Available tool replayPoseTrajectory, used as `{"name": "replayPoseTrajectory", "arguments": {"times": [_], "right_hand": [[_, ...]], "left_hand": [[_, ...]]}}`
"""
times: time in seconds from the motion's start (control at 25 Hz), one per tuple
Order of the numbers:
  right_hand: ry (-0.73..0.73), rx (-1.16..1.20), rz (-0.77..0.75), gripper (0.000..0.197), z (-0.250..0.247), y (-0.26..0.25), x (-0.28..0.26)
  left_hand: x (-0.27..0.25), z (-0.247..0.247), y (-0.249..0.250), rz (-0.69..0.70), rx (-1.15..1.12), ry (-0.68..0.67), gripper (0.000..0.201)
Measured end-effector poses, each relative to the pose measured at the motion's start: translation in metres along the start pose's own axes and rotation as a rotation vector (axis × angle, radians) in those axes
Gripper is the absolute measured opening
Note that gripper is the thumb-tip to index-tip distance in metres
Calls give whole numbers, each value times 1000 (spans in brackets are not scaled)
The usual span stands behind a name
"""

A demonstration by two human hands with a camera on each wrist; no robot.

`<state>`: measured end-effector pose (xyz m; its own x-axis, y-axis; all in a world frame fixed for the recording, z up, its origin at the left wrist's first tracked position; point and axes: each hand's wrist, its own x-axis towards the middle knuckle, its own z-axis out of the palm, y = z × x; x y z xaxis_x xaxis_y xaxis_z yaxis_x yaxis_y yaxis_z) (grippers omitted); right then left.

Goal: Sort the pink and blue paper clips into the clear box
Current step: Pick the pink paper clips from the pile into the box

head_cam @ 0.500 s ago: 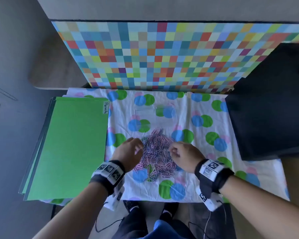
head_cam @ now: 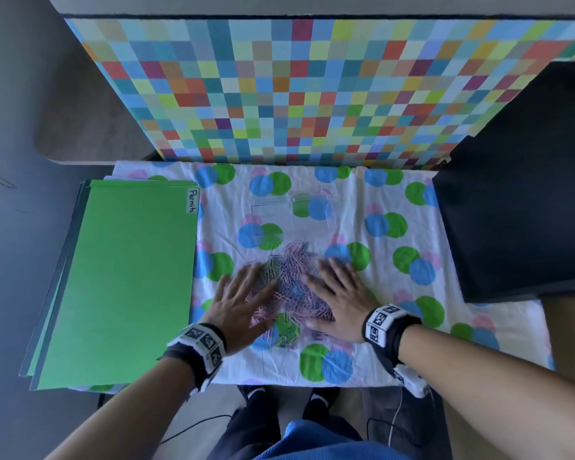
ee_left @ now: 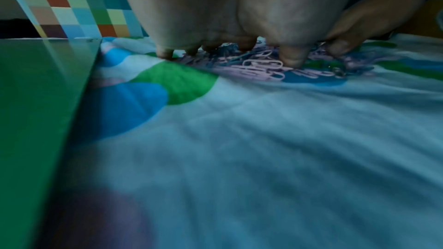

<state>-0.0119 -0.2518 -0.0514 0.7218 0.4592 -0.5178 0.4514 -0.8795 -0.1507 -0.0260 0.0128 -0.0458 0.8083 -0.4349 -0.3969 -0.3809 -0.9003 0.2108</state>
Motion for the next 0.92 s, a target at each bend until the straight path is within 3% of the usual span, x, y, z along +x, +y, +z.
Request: {"name": "replayPoseTrajectory", "arguments": {"times": [0.2, 0.28, 0.44, 0.48, 0.6, 0.8, 0.92], "right_hand": [[-45, -36, 73, 95, -5, 44, -23], [34, 48, 101, 89, -7, 43, -24], [467, 241, 28, 24, -16, 22, -4], [498, 298, 40, 12, -21, 14, 3], [457, 383, 69, 8, -36, -5, 20], [382, 325, -3, 19, -40, -20, 37], [345, 340, 38, 9, -39, -15, 36]], "left_hand": [[-16, -2, -14, -37, -16, -29, 76], [-16, -3, -11, -44, -39, 0, 71], [4, -14, 8, -48, -82, 259, 35], [11, -18, 12, -69, -115, 294, 25], [35, -29, 20, -172, -218, 323, 12], [49, -26, 26, -250, -234, 228, 18], [44, -20, 25, -270, -208, 231, 17]]}}
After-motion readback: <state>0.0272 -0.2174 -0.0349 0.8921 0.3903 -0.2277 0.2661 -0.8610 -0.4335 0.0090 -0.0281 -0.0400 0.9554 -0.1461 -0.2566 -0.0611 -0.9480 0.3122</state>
